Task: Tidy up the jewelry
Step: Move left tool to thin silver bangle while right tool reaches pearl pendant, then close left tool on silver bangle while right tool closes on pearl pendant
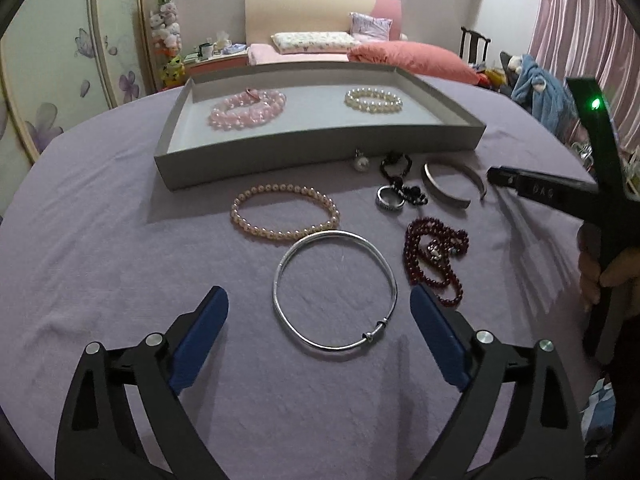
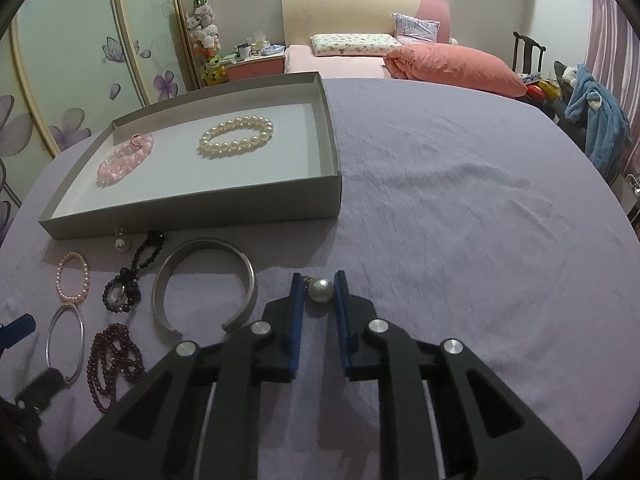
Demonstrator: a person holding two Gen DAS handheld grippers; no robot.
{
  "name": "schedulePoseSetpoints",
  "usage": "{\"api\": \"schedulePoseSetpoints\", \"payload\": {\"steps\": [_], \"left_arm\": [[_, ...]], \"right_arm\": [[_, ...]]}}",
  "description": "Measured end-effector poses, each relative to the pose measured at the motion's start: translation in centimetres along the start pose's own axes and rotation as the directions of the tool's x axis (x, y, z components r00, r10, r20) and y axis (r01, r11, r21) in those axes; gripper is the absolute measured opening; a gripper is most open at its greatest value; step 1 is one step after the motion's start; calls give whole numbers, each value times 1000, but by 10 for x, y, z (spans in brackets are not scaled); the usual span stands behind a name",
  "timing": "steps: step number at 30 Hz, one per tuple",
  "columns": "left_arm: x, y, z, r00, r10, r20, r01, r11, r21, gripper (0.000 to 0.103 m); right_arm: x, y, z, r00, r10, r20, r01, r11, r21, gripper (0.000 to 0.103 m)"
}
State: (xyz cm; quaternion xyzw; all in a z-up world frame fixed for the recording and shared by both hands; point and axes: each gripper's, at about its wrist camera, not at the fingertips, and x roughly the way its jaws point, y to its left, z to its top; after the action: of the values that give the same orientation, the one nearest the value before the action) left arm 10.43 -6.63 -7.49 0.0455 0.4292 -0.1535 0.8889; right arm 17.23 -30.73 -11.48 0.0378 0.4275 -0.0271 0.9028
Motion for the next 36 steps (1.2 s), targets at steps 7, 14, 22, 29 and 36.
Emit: {"api": "schedulePoseSetpoints", "payload": {"steps": [7, 14, 22, 29, 36], "left_arm": [[12, -6, 4, 998, 56, -38, -56, 998, 11, 93], [9, -2, 7, 997, 73, -19, -73, 997, 10, 71], [-4, 27, -4, 994, 106, -23, -107, 994, -17, 71], [-1, 35, 0, 993, 113, -29, -114, 993, -31, 78], [1, 35, 1, 993, 113, -29, -114, 993, -35, 77]], "right_arm": [[0, -3, 0, 1000, 12, 0, -12, 1000, 9, 16], [-1, -4, 0, 1000, 12, 0, -12, 1000, 9, 16], [-5, 9, -7, 1000, 18, -2, -18, 999, -38, 16], [-5, 11, -6, 1000, 24, -3, -24, 999, -32, 16], [-5, 11, -7, 1000, 23, -4, -23, 999, -32, 16]]}}
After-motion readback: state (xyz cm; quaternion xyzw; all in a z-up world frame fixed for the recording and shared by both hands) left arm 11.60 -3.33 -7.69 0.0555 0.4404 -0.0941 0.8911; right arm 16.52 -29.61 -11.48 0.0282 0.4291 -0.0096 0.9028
